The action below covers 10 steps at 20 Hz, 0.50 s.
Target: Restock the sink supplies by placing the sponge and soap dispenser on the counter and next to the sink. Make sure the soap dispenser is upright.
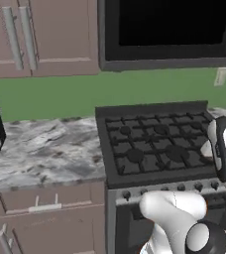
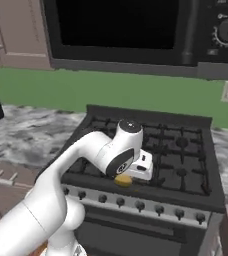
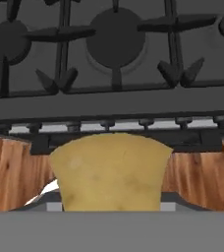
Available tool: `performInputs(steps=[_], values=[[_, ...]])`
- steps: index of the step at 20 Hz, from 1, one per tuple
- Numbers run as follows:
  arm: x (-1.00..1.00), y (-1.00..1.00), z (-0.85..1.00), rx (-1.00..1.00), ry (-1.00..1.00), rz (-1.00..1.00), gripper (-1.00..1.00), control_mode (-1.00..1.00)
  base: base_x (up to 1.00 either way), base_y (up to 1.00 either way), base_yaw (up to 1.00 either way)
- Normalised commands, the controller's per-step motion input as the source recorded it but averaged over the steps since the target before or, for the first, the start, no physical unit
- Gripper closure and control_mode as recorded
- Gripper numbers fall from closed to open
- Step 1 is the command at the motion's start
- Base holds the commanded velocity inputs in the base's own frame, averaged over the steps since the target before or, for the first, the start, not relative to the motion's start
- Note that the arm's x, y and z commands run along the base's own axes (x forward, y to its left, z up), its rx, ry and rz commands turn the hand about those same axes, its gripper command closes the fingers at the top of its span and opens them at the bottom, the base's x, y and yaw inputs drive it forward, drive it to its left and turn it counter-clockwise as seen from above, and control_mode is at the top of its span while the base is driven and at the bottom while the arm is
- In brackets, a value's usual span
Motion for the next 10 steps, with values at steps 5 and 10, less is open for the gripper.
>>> performInputs(steps=[5, 10], values=[[0.00, 0.00, 0.00, 0.00, 0.00, 0.00, 1.00, 1.00, 0.00, 0.51, 0.84], [0.00, 0.00, 0.00, 0.00, 0.00, 0.00, 1.00, 1.00, 0.00, 0.48, 0.85]])
